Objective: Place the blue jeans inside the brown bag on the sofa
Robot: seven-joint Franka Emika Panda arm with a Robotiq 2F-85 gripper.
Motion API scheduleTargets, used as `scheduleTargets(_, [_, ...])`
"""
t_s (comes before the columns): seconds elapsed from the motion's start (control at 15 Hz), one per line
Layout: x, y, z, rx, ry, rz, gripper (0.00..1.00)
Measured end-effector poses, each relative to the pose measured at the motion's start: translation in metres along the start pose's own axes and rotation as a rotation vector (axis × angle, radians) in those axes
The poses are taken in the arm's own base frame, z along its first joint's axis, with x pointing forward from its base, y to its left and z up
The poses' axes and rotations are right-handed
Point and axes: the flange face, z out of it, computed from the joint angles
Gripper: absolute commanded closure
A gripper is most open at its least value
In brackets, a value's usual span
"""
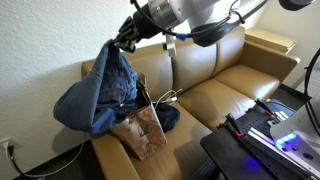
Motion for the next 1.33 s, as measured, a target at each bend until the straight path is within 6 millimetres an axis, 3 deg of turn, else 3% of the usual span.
scheduleTargets(0.4, [-0.051, -0.034, 0.037, 0.198, -0.298, 0.006, 0.99])
scheduleTargets(0.6, [-0.077, -0.032, 0.045, 0.254, -0.439, 0.018, 0.99])
scheduleTargets(0.8, [-0.093, -0.019, 0.046, 0.272, -0.559, 0.026, 0.99])
scheduleTargets(1.07, [-0.100, 0.002, 0.041, 0.236, -0.686, 0.036, 0.95])
scheduleTargets(1.33, [-0.086, 0.012, 0.033, 0.157, -0.702, 0.064, 0.99])
